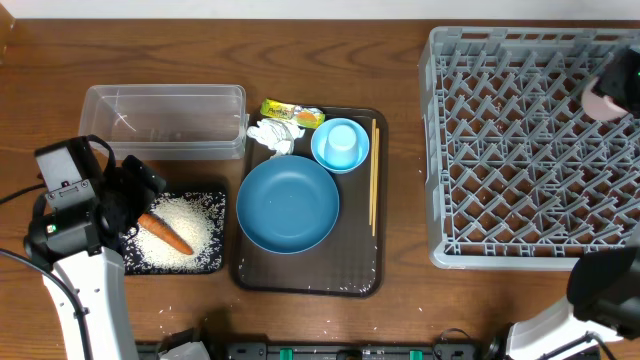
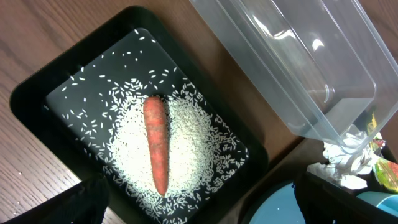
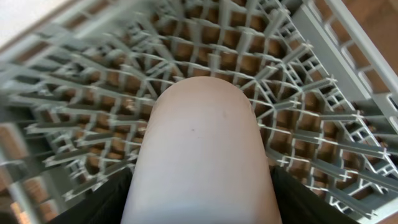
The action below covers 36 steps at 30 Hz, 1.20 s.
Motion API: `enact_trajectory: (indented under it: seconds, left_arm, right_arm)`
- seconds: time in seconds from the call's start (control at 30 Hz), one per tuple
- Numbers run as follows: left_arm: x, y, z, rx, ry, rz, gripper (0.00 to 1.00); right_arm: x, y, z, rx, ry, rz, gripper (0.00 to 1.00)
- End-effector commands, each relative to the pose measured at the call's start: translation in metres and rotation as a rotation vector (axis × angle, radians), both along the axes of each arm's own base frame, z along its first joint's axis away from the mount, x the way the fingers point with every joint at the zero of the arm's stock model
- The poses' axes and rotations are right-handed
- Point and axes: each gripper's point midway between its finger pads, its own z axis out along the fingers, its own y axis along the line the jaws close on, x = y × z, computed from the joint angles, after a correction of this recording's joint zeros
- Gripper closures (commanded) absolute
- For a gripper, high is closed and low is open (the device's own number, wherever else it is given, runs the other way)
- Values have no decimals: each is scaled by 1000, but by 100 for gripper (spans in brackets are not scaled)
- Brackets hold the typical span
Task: Sort waste into correct bins and load items into the dishwasher rack
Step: 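Carry the white cup right and set it in the dish rack, then move the right gripper back to the light blue cup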
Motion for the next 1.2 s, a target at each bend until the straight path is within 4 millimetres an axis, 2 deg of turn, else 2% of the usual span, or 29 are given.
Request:
enact_trajectory:
  seconds: [0.0,0.2,0.33,0.4,0.5,0.63,0.77,0.83,0.9,0.97,1.07,1.17]
  left_arm:
    - [0,4,4,9,-4,16,4]
    - [0,4,4,9,-4,16,4]
    - [0,4,4,9,-4,16,3]
    - [0,4,4,9,-4,16,4]
    - [0,4,4,9,-4,16,4]
    - [0,4,4,9,-4,16,3]
    - [0,4,4,9,-4,16,4]
    - [0,4,4,9,-4,16,3]
    - [0,4,4,9,-4,16,3]
    - [0,4,4,9,-4,16,3]
    - [0,4,4,9,-4,16,3]
    - [0,4,4,9,-4,16,3]
  right_arm:
    - [4,-9,-18,20,39,6,41]
    - [6,-11,-51,52,125,4,34]
    - [2,-11,-65,64,177,-1,19]
    - [0,-10,-67,69,189,-1,9]
    - [-3,-9,-67,75,200,-1,2]
    - [-7,2,-65,108,208,15,2]
    - [-7,19,-48,115,173,50,4]
    - [-5,33,-35,125,136,86,4]
    - [-2,57,-18,155,82,145,4]
    - [1,92,0,188,26,241,4]
    - [6,158,24,225,-48,437,3]
    - [12,222,31,210,-79,596,1]
